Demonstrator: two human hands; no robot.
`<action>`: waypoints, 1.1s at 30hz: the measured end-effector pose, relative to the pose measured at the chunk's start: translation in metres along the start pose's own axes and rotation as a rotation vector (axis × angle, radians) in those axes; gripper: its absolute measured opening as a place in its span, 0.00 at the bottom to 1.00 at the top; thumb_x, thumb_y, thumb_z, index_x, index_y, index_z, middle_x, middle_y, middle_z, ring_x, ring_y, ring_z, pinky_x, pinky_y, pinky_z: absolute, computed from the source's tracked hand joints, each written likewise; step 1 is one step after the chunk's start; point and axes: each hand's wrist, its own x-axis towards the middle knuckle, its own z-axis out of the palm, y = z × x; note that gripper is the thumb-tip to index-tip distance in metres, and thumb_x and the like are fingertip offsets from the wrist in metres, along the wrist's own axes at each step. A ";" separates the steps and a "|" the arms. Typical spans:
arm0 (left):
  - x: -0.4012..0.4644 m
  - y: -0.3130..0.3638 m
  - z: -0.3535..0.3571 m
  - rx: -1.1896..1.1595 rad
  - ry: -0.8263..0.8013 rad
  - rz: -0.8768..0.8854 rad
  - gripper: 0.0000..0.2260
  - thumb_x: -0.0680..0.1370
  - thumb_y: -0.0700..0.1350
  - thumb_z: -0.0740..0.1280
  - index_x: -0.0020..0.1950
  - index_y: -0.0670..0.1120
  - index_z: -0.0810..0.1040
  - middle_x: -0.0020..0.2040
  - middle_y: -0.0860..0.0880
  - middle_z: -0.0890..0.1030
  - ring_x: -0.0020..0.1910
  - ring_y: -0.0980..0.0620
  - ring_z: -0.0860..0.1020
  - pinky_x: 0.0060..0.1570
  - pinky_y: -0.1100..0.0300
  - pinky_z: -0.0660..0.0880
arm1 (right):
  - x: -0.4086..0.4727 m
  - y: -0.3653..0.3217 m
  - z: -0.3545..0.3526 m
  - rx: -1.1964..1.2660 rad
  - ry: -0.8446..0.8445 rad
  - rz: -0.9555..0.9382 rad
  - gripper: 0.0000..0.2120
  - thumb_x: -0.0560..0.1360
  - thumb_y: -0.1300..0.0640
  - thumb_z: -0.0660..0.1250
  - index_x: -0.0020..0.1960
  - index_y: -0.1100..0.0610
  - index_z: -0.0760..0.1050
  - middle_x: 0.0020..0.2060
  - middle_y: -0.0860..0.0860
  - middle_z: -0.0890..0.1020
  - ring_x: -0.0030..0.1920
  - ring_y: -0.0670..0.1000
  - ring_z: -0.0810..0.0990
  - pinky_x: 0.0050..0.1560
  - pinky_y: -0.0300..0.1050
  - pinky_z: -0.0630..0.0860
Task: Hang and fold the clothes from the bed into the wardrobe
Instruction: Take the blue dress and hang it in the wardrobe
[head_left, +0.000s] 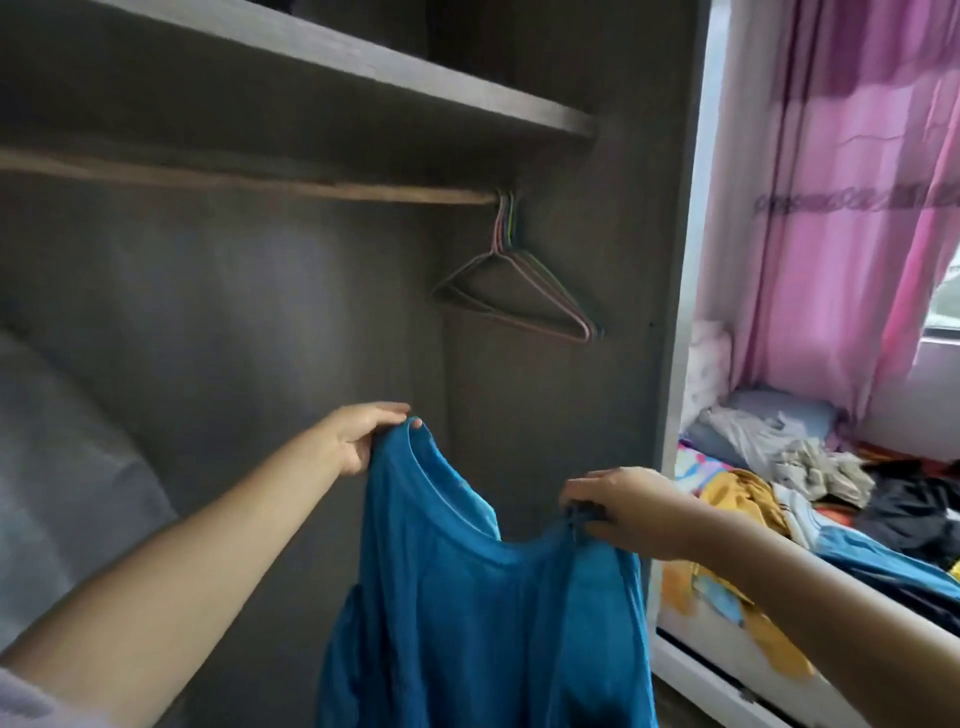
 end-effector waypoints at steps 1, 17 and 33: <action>0.010 0.007 -0.009 -0.043 0.018 0.003 0.08 0.80 0.35 0.61 0.53 0.45 0.76 0.35 0.47 0.83 0.38 0.51 0.80 0.39 0.56 0.75 | 0.013 0.001 0.000 0.133 -0.008 -0.030 0.15 0.72 0.54 0.60 0.56 0.53 0.77 0.48 0.42 0.78 0.47 0.43 0.75 0.50 0.38 0.70; 0.100 0.053 0.012 -0.148 -0.053 0.105 0.08 0.79 0.34 0.60 0.52 0.42 0.78 0.41 0.44 0.84 0.44 0.49 0.80 0.42 0.60 0.79 | 0.258 0.121 -0.107 -0.071 0.504 0.241 0.13 0.79 0.57 0.60 0.62 0.57 0.72 0.56 0.59 0.77 0.54 0.61 0.77 0.46 0.48 0.71; 0.125 0.064 -0.004 -0.223 0.040 0.112 0.07 0.80 0.38 0.59 0.52 0.40 0.76 0.37 0.46 0.85 0.33 0.52 0.82 0.34 0.62 0.80 | 0.305 0.129 -0.068 0.115 0.757 0.239 0.12 0.79 0.59 0.57 0.62 0.62 0.66 0.45 0.65 0.80 0.44 0.66 0.79 0.37 0.51 0.68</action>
